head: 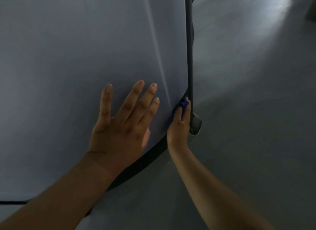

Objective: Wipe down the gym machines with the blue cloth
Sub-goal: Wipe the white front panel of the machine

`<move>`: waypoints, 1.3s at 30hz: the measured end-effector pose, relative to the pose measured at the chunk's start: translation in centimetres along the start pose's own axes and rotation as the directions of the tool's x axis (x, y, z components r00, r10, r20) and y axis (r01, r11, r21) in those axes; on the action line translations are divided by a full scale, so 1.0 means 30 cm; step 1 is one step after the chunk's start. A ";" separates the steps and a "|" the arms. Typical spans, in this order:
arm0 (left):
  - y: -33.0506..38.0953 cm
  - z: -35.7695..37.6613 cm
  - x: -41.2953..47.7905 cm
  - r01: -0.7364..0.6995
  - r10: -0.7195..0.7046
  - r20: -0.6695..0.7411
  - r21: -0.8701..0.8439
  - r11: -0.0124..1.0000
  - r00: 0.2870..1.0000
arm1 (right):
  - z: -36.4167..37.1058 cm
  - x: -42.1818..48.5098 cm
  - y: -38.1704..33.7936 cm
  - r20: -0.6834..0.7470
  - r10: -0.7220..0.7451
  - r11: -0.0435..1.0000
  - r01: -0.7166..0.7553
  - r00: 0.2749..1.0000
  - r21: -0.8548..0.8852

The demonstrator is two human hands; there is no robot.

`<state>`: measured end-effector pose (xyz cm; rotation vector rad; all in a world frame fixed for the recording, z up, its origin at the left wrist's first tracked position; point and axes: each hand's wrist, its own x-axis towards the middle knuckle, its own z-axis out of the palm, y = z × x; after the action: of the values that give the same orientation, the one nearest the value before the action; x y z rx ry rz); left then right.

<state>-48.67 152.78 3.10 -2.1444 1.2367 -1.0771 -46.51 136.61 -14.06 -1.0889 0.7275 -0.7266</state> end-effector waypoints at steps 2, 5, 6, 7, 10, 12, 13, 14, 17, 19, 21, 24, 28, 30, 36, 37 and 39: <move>-0.004 -0.005 0.003 -0.005 0.005 0.013 -0.007 1.000 1.000 | 0.010 -0.064 0.022 0.054 -0.145 0.989 0.147 0.988 -0.023; -0.012 -0.013 -0.002 -0.011 0.011 0.025 -0.001 1.000 1.000 | -0.005 -0.071 0.090 -0.023 0.013 1.000 -0.014 1.000 -0.023; -0.013 -0.015 -0.005 -0.012 0.012 0.029 0.000 1.000 1.000 | -0.007 -0.071 0.098 -0.033 0.093 0.996 -0.093 0.995 -0.014; -0.013 -0.016 -0.006 -0.013 0.014 0.029 -0.005 1.000 0.999 | -0.001 -0.078 0.088 -0.026 0.102 0.995 -0.102 0.994 -0.007; -0.009 -0.016 -0.006 -0.019 0.019 0.043 0.001 1.000 0.999 | 0.031 -0.145 0.005 0.075 -0.158 0.987 0.157 0.985 0.026; -0.013 -0.019 -0.004 -0.022 0.023 0.052 -0.008 1.000 0.998 | 0.027 -0.160 0.001 0.121 -0.270 0.962 0.272 0.955 0.003; -0.016 -0.021 -0.004 -0.017 0.018 0.049 -0.015 1.000 0.999 | 0.015 -0.146 0.020 0.104 -0.255 0.966 0.259 0.961 -0.022; -0.018 -0.022 -0.005 -0.013 0.013 0.046 -0.018 1.000 0.999 | 0.002 -0.126 0.054 0.061 -0.185 0.981 0.188 0.981 -0.050; -0.016 -0.034 -0.007 -0.007 0.008 0.042 -0.031 1.000 0.999 | -0.017 -0.107 0.089 -0.003 0.071 0.994 -0.071 0.997 -0.088; -0.008 -0.036 -0.006 -0.005 0.006 0.046 -0.031 0.999 0.999 | 0.001 -0.144 0.070 0.041 -0.037 0.998 0.040 0.998 -0.053; -0.001 -0.041 -0.005 -0.003 0.006 0.065 -0.041 0.999 0.998 | 0.019 -0.185 0.057 0.080 -0.166 0.984 0.170 0.983 -0.047; -0.001 -0.045 -0.017 0.007 -0.003 0.082 -0.054 0.999 0.997 | -0.001 -0.159 0.137 -0.002 -0.037 0.998 0.037 0.999 -0.057; -0.009 -0.044 -0.052 0.004 0.001 0.089 -0.056 0.998 0.996 | 0.005 -0.138 0.146 -0.054 0.210 0.978 -0.210 0.976 -0.003; -0.003 -0.042 -0.068 0.003 0.001 0.101 -0.045 0.999 0.995 | 0.035 -0.175 0.104 -0.006 0.045 0.998 -0.045 0.999 0.038; -0.013 -0.043 -0.097 0.007 0.001 0.098 -0.083 0.997 0.995 | 0.007 -0.169 0.212 -0.084 0.213 0.976 -0.216 0.974 -0.028; -0.017 -0.042 -0.104 0.005 0.003 0.094 -0.086 0.996 0.996 | 0.007 -0.169 0.208 -0.086 0.263 0.964 -0.265 0.961 -0.020; -0.020 -0.035 -0.118 0.000 0.007 0.089 -0.076 0.997 0.996 | 0.030 -0.185 0.156 -0.048 0.176 0.984 -0.176 0.983 0.022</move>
<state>-50.25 156.13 2.70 -2.2211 1.2581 -0.9356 -48.17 142.93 -17.33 -0.9795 0.8467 -0.6093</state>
